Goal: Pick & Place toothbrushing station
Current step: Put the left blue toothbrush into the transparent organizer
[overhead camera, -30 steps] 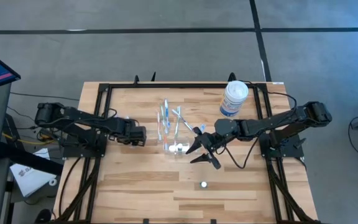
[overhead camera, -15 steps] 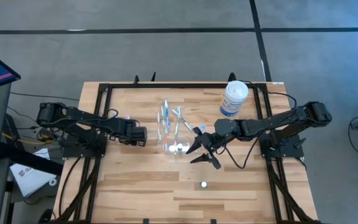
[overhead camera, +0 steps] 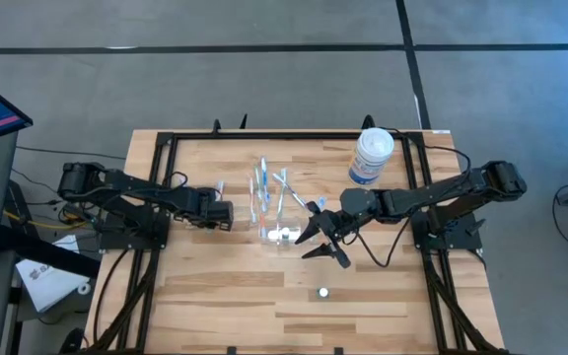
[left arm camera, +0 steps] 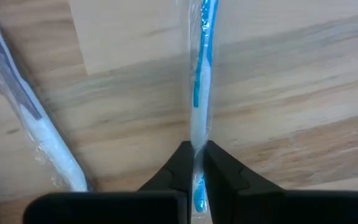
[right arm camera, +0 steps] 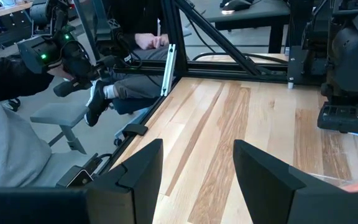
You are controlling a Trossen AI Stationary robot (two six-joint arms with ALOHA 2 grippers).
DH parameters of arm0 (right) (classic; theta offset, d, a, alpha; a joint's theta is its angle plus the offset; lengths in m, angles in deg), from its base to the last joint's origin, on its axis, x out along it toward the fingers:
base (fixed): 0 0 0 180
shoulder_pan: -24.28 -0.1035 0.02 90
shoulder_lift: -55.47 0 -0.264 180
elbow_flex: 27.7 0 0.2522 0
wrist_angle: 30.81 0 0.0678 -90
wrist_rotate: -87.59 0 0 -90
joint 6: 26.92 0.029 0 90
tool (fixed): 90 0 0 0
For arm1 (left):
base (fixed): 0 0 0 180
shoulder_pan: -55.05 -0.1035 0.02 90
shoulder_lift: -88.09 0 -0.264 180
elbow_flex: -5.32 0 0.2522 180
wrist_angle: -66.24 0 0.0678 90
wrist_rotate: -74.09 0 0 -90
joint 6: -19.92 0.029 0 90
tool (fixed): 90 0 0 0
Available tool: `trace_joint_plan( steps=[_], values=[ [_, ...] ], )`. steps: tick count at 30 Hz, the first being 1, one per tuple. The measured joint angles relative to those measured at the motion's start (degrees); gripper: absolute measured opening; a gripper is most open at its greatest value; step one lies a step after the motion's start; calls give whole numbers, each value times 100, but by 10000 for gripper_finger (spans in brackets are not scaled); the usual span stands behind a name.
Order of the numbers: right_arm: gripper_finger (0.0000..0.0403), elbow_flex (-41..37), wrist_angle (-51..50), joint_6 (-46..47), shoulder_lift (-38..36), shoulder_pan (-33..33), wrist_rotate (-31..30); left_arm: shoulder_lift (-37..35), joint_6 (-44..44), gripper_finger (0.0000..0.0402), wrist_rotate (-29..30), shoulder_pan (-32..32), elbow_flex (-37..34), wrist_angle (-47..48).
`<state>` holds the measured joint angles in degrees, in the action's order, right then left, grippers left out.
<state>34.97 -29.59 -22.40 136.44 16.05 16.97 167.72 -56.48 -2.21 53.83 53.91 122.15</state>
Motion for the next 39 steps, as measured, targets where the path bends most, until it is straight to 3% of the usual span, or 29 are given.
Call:
trace_joint_plan(
  steps=[12, 24, 32, 39],
  values=[
    [186, 0, -15, 0, 0, 0, 2, -886, 74, 10, 869, 574, 22, -149],
    [186, -2, 48, 4, 2, 11, -74, -2137, 402, 10, 2438, 1889, 24, -832],
    [186, -2, 74, 4, 2, 13, -185, -2266, 923, 10, 3126, 2404, 22, -1368],
    [186, -2, 151, 4, 2, 13, -224, -2237, 2075, 10, 3346, 2572, 22, -2510]
  ],
)
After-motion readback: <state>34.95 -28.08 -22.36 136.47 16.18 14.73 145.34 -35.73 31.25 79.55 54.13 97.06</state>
